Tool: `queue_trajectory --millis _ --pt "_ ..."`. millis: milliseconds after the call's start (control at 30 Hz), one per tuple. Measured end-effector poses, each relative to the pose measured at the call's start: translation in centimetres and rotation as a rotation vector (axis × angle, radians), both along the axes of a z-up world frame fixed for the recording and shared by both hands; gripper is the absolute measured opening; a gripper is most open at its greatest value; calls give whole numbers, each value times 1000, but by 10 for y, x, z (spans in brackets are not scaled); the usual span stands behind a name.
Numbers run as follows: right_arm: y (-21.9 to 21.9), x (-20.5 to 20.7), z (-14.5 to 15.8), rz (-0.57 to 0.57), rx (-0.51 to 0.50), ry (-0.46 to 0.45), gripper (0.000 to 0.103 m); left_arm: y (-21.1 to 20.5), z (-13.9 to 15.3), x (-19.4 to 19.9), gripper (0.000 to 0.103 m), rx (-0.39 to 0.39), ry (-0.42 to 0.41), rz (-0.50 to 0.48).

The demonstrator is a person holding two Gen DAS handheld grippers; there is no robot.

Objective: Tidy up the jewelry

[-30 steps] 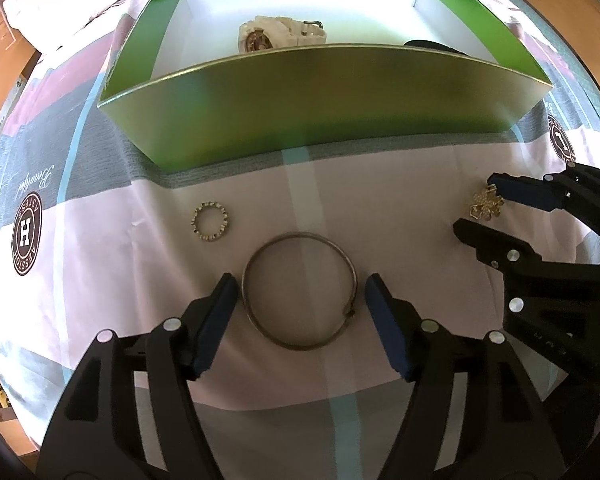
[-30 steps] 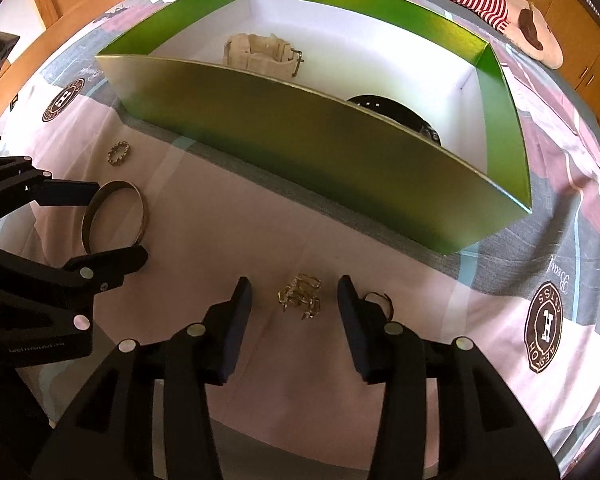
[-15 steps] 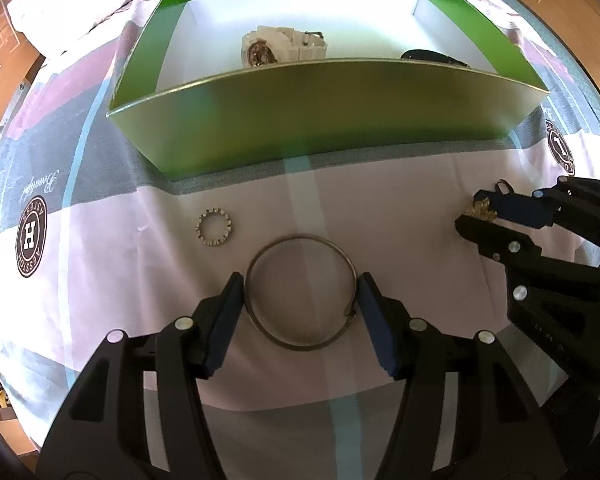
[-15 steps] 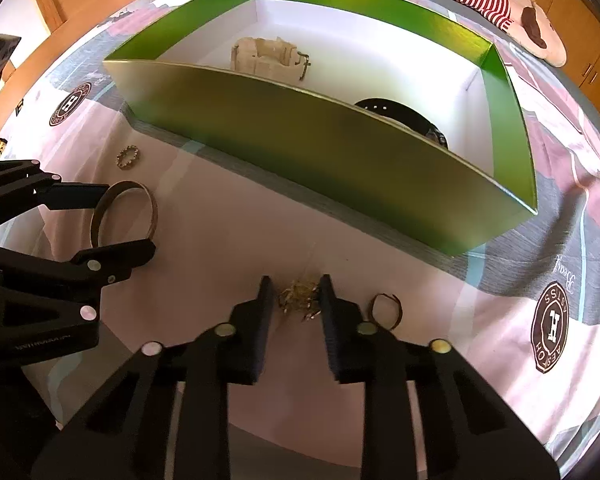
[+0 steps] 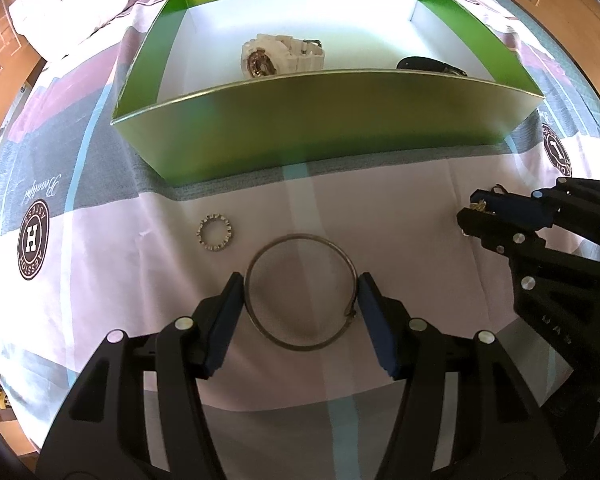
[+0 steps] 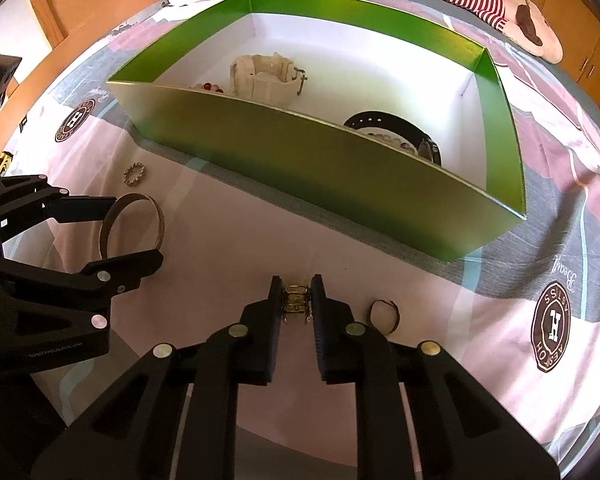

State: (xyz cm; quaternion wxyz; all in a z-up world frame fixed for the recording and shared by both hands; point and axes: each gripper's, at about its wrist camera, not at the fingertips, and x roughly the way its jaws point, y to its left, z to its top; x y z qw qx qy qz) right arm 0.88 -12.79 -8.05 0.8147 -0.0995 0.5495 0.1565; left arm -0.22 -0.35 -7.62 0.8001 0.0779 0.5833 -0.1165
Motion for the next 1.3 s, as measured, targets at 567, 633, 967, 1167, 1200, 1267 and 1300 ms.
queue_trajectory --millis 567,633,967,1167,1200,1267,1300 --pt "-12 5 -2 -52 22 8 16 -11 1 -1 59 -20 -33 -30" --pt "-9 3 -4 -35 9 9 16 -16 -3 -2 59 -12 -28 -45" --pt "-5 3 -9 -36 4 15 16 -25 -12 0 64 22 -33 -41" --pt "1 3 -10 -44 -24 0 22 -26 -14 2 71 40 -19 -28" --pt "2 3 -10 -52 -30 -8 29 -27 -14 2 72 43 -18 -26" --pt "4 2 -10 -55 -37 -16 37 -28 -14 2 72 49 -16 -25" --pt "5 2 -11 -51 -45 -18 37 -26 -14 3 73 51 -15 -25"
